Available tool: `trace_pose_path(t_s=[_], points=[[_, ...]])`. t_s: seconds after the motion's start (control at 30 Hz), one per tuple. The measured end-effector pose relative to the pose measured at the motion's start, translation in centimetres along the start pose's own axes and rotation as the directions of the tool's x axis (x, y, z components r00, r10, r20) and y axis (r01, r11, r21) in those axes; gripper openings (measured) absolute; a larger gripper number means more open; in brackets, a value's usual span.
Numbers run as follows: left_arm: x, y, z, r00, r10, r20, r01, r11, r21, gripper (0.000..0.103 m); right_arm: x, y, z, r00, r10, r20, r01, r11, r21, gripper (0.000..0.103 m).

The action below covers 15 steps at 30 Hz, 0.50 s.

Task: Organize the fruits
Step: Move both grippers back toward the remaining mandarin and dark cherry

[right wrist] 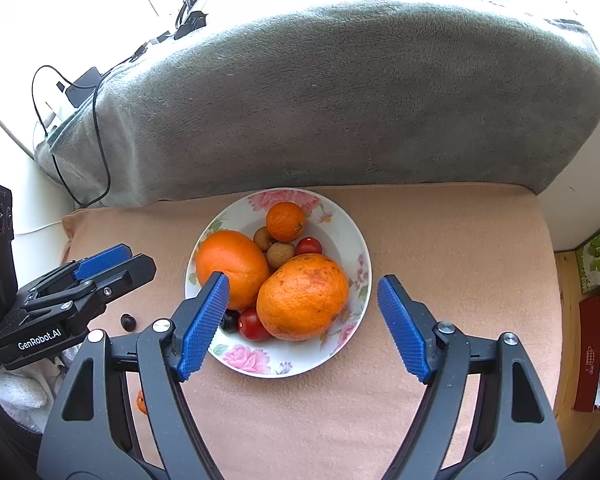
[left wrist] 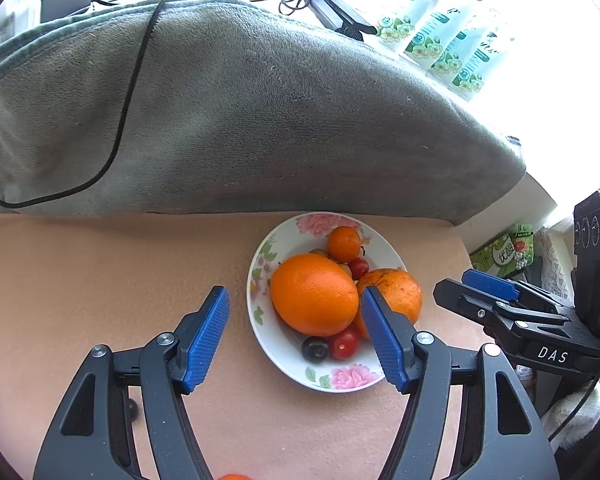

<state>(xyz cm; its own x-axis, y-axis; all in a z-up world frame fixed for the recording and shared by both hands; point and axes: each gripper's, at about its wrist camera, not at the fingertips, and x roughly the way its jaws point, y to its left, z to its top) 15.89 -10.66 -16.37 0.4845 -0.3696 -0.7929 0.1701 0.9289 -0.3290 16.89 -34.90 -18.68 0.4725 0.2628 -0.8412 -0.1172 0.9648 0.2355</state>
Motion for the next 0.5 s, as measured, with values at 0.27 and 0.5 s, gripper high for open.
trace_pose_path(t_s=[0.27, 0.5], points=[[-1.3, 0.5, -0.8, 1.0, 0.007, 0.002, -0.007, 1.0, 0.008, 0.068, -0.3, 1.0, -1.1, 1.0, -0.003, -0.005, 0.004, 1.0, 0.009, 0.079], [-2.1, 1.3, -1.5, 1.0, 0.014, 0.005, -0.014, 1.0, -0.006, 0.068, -0.6, 1.5, -1.9, 1.0, 0.013, 0.0, -0.013, 0.999, 0.031, 0.079]])
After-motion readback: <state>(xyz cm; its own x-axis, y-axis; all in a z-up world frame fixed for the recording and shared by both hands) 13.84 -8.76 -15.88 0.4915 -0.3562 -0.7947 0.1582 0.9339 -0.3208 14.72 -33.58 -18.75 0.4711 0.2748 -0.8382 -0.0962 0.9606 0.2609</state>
